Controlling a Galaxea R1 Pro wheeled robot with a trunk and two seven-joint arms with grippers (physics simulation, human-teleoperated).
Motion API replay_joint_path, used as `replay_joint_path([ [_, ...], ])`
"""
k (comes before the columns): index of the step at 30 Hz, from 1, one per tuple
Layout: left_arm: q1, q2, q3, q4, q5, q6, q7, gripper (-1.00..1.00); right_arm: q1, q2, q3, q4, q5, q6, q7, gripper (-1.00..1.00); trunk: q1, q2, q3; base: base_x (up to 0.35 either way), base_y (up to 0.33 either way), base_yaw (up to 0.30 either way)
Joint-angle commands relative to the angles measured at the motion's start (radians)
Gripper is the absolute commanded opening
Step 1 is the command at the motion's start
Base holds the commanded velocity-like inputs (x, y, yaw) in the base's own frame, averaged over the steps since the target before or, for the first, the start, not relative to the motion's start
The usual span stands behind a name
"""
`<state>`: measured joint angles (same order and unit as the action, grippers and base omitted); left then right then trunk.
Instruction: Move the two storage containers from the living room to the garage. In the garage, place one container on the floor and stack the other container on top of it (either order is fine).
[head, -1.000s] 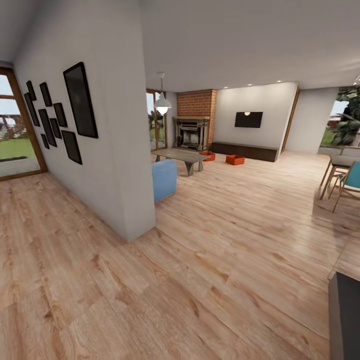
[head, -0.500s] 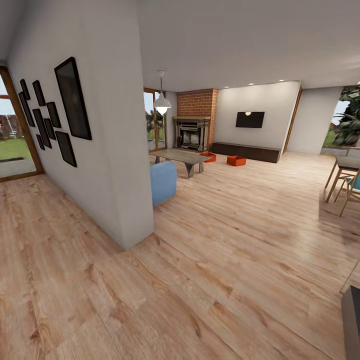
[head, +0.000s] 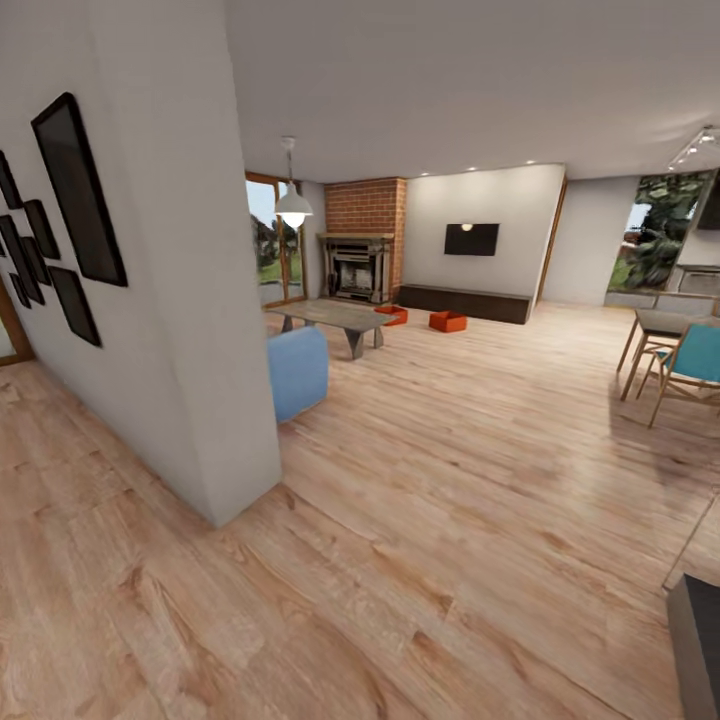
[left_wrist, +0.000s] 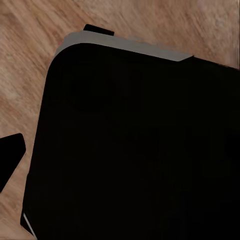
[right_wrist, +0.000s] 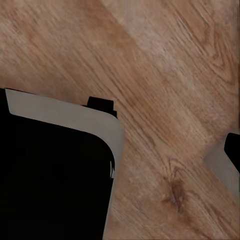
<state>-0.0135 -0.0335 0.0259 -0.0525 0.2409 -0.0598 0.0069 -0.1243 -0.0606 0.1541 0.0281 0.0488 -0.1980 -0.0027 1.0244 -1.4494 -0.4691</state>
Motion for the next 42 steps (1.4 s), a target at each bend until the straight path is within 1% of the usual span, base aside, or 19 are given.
replay_joint_path([
  [1, 0.000, 0.000, 0.002, 0.000, 0.003, -0.003, 0.001, 1.00, -0.002, 0.000, 0.002, 0.003, 0.005, -0.005, 0.000, 1.00, 0.001, 0.000, -0.001, 0.322, 0.000, -0.280],
  [19, 0.000, 0.000, -0.003, 0.002, -0.002, 0.000, 0.001, 1.00, -0.002, -0.001, 0.004, 0.003, 0.006, -0.006, -0.007, 1.00, 0.001, 0.000, -0.001, 0.322, 0.000, -0.282],
  [34, 0.000, 0.000, -0.002, 0.002, 0.003, 0.000, 0.001, 1.00, -0.002, -0.001, 0.004, 0.003, 0.006, -0.006, -0.008, 1.00, 0.001, 0.000, -0.001, 0.322, 0.000, -0.282],
  [42, 0.000, 0.000, -0.002, 0.002, 0.006, 0.002, 0.001, 1.00, -0.002, -0.001, 0.006, 0.003, 0.011, -0.006, -0.009, 1.00, 0.001, 0.000, -0.001, 0.322, 0.000, -0.056],
])
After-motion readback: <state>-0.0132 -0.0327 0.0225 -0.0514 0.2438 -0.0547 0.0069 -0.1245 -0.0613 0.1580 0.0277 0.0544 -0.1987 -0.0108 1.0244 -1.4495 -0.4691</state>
